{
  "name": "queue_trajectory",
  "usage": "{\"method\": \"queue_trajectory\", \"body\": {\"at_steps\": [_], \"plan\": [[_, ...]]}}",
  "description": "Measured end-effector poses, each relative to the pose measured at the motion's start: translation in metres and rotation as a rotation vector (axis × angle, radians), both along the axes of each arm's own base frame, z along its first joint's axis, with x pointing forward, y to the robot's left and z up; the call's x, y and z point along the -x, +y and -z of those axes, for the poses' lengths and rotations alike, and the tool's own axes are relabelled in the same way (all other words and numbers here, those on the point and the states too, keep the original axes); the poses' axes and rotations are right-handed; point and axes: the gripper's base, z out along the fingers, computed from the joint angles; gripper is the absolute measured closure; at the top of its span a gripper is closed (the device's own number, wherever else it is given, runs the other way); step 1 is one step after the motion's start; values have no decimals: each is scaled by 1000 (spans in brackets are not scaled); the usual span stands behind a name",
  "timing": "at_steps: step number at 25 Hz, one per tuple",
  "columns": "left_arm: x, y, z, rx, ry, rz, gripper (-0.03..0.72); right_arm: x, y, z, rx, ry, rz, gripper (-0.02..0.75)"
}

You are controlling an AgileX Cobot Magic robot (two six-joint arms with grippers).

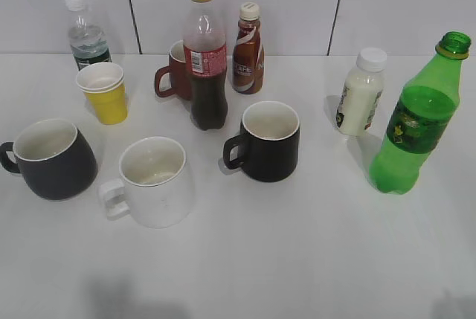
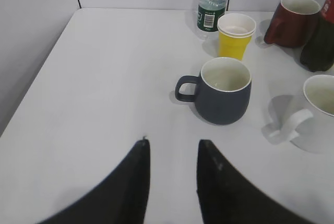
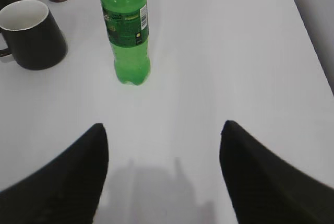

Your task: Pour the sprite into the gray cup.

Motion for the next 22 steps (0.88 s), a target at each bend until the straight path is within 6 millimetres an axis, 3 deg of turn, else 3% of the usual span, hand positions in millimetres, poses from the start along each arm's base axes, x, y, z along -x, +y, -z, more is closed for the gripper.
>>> {"method": "queue_trajectory", "body": {"at_steps": [22], "plan": [[-2, 0, -5, -4, -23, -2, 475, 0, 0, 0, -1, 0, 1, 237]]}}
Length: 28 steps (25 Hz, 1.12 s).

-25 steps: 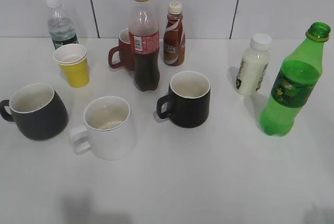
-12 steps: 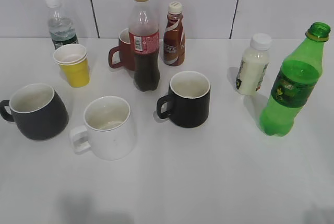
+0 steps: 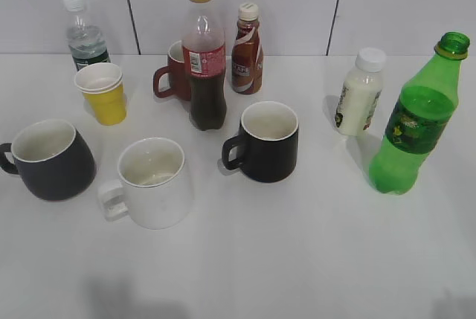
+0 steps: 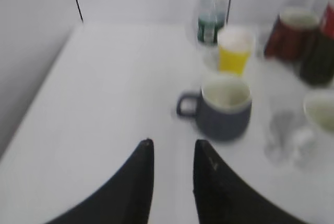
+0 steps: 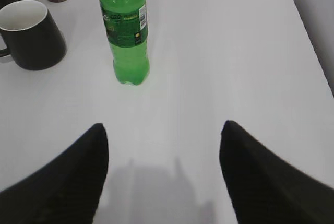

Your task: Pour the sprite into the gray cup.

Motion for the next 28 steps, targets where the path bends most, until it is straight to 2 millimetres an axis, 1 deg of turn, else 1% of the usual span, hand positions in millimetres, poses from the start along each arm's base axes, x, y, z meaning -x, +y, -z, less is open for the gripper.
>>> {"method": "queue_trajectory", "body": {"at_steps": [2, 5, 7, 8, 10, 12, 13, 16, 18, 21, 24, 28], "plan": [[-10, 1, -12, -15, -98, -4, 487, 0, 0, 0, 0, 0, 0, 237], [-39, 2, -37, -51, -379, -2, 494, 0, 0, 0, 1, 0, 1, 237], [-64, 3, -38, -97, -484, 6, 497, 0, 0, 0, 1, 0, 1, 237], [-79, 3, -35, -114, -504, 16, 497, 0, 0, 0, 1, 0, 1, 237], [-109, 2, -21, -129, -455, 36, 497, 0, 0, 0, 2, 0, 1, 237], [-132, 2, -3, -122, -412, 54, 494, 0, 0, 0, 1, 0, 2, 237], [-142, 1, 8, -117, -381, 62, 489, 0, 0, 0, 1, 0, 2, 237], [-164, 2, 31, -67, -373, 59, 462, 0, 0, 0, 1, 0, 2, 237], [-176, 2, 52, -40, -328, 49, 443, 0, 0, 0, 1, 0, 2, 237], [-188, 3, 82, -29, -208, 51, 434, 0, 0, 0, 0, 0, 2, 237], [-199, 0, 104, -45, -121, 90, 432, 0, 0, 0, 0, 0, 2, 237], [-211, -3, 127, -54, -71, 142, 421, 0, 0, 0, 0, 0, 2, 237]]}}
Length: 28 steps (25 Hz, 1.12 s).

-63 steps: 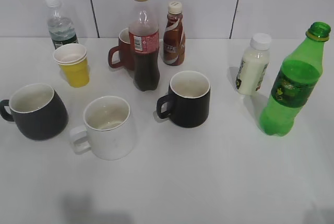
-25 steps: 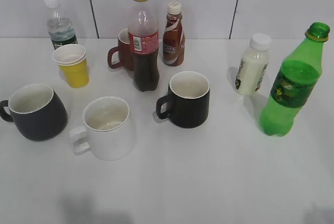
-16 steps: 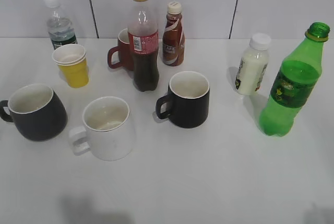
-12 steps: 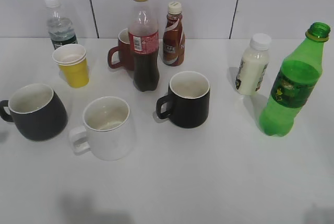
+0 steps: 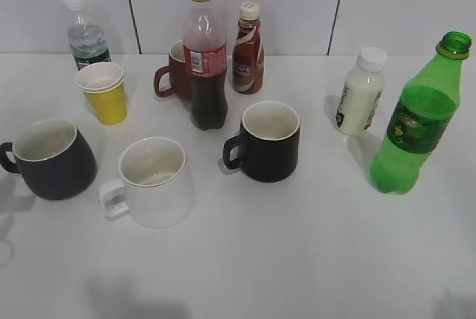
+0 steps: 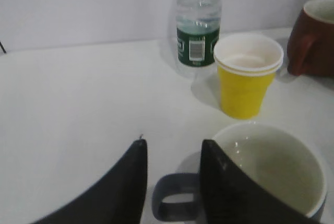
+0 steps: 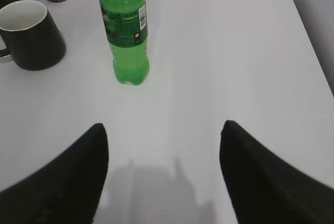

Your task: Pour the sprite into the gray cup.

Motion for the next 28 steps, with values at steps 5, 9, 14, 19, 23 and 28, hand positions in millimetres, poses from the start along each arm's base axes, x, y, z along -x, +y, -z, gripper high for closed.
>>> {"method": "queue_trajectory", "body": {"at_steps": [5, 9, 14, 19, 23, 28], "plan": [[-8, 3, 24, 15, 56, -11, 354, 0, 0, 0, 0, 0, 0, 237], [-9, 15, 37, -18, 98, -36, 349, 0, 0, 0, 1, 0, 0, 237], [-11, 24, 51, -25, 146, -31, 349, 0, 0, 0, 1, 0, 0, 237], [-21, 21, 69, -8, 91, 20, 349, 0, 0, 0, 1, 0, 0, 237], [-23, 21, 90, 12, 128, 11, 349, 0, 0, 0, -1, 0, 0, 237], [-32, 23, 102, 15, 145, 20, 349, 0, 0, 0, -1, 0, 0, 237]]}}
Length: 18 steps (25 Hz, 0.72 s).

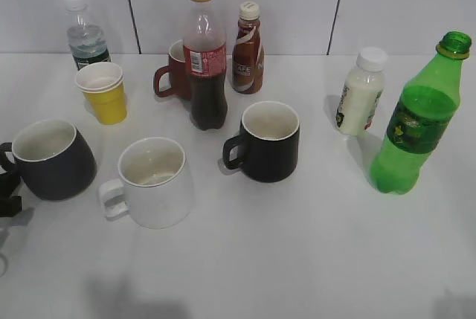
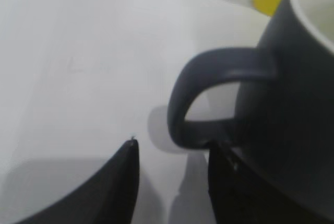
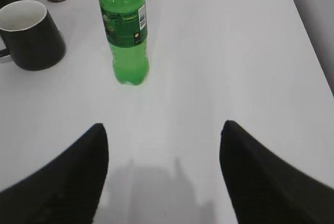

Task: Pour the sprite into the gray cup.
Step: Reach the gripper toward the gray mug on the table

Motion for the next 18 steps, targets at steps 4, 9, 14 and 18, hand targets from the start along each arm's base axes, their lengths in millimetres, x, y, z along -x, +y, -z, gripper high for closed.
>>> {"method": "queue_trajectory", "body": {"at_steps": [4, 9, 14, 18], "plan": [[-4, 0, -1, -1, -17, 3, 349, 0, 0, 0, 0, 0, 0, 237], [-3, 0, -1, 0, -17, 8, 349, 0, 0, 0, 1, 0, 0, 237], [-14, -1, -5, -5, -57, 44, 349, 0, 0, 0, 1, -1, 0, 237], [-18, -1, -6, -7, -70, 50, 351, 0, 0, 0, 1, -1, 0, 237]]}}
